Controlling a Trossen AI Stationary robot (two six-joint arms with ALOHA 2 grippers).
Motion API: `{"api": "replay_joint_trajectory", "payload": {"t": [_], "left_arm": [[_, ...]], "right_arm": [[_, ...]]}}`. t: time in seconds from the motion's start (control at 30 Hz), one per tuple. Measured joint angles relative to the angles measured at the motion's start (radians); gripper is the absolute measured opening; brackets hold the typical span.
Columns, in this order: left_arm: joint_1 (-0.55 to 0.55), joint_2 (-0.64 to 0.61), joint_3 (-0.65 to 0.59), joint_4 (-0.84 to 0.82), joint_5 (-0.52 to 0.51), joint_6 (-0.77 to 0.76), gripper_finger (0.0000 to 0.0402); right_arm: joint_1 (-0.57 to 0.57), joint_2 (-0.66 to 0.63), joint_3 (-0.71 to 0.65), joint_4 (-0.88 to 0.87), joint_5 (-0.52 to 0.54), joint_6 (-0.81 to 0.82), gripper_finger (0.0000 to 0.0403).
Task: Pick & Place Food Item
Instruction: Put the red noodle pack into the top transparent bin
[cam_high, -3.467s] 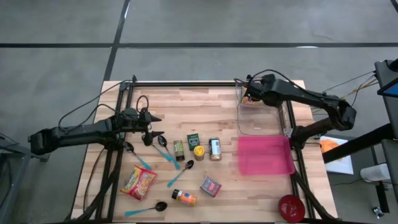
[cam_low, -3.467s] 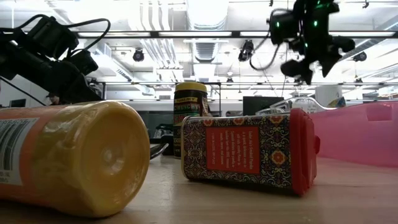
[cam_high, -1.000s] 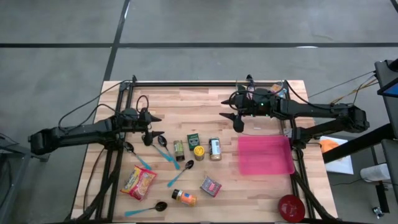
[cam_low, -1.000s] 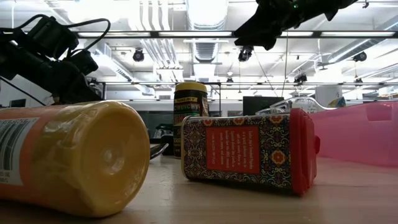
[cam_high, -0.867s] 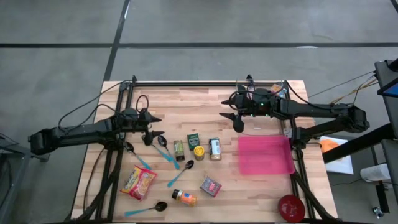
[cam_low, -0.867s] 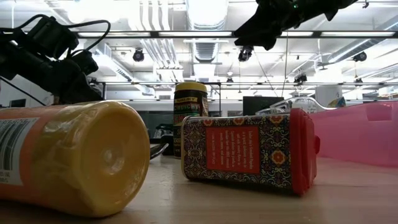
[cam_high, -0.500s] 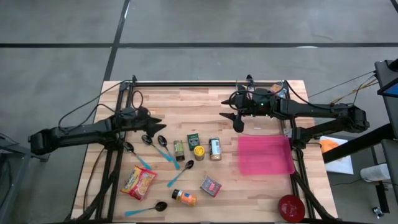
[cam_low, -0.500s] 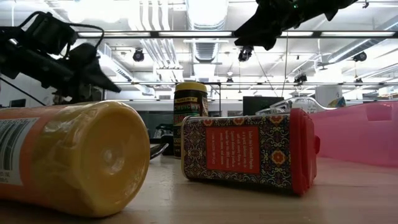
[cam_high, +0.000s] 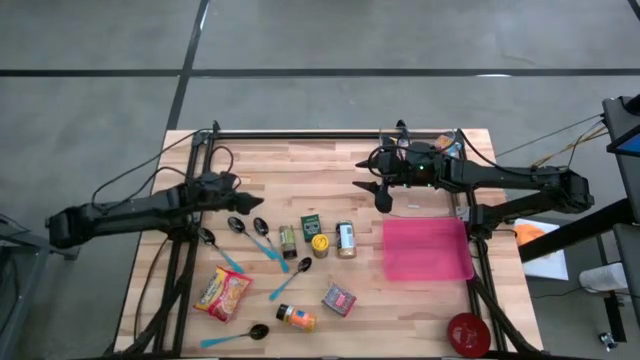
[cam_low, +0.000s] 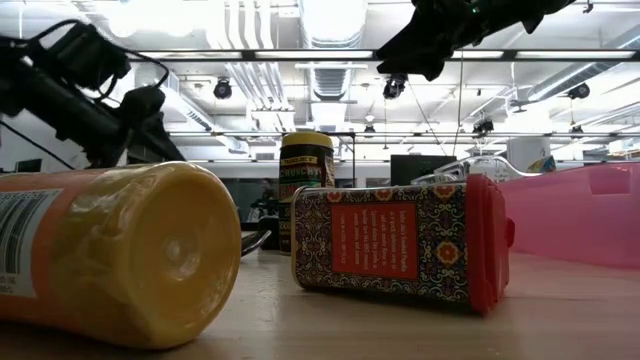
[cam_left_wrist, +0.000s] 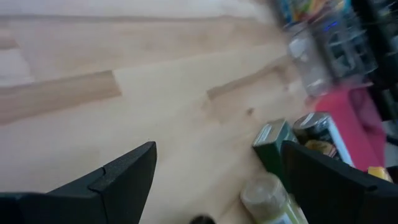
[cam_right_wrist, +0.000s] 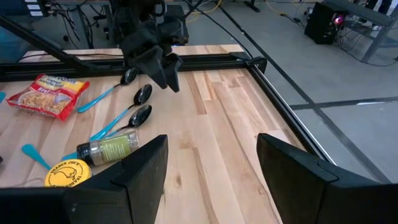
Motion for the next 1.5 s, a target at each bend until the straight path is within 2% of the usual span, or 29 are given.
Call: {"api": "replay_joint_trajectory", "payload": {"t": [0.13, 0.27, 0.53, 0.67, 0.83, 0.97, 1.07, 1.27, 1.5], "left_arm": [[-0.058, 0.001, 0.128, -0.244, -0.047, -0.066, 0.0346], [-0.167, 0.038, 0.264, -0.44, -0.106, -0.147, 0.0346], [-0.501, 0.262, 0.509, -0.761, -0.116, -0.504, 0.0346], [-0.682, 0.398, 0.613, -0.853, -0.082, -0.729, 0.0346], [-0.845, 0.537, 0.711, -0.929, 0.032, -0.978, 0.0346], [-0.927, 0.593, 0.73, -0.975, 0.062, -1.165, 0.0346], [-0.951, 0.597, 0.708, -0.975, 0.062, -1.246, 0.0346], [-0.954, 0.595, 0.644, -0.93, 0.089, -1.333, 0.0346], [-0.954, 0.595, 0.537, -0.777, 0.166, -1.369, 0.0346]], "right_arm": [[0.0, 0.0, 0.0, 0.0, 0.0, 0.0, 0.0244], [0.0, 0.0, 0.0, 0.0, 0.0, 0.0, 0.0244], [0.0, 0.0, 0.0, -0.001, 0.0, 0.0, 0.0244], [0.0, 0.0, 0.0, -0.001, 0.0, 0.0, 0.0244], [0.0, 0.0, 0.0, -0.001, 0.0, 0.0, 0.0244], [0.0, 0.0, 0.0, -0.001, 0.0, 0.0, 0.0244], [0.0, 0.0, 0.0, -0.001, 0.0, 0.0, 0.0244], [0.0, 0.0, 0.0, -0.001, 0.0, 0.0, 0.0244], [0.0, 0.0, 0.0, -0.001, 0.0, 0.0, 0.0244]]}}
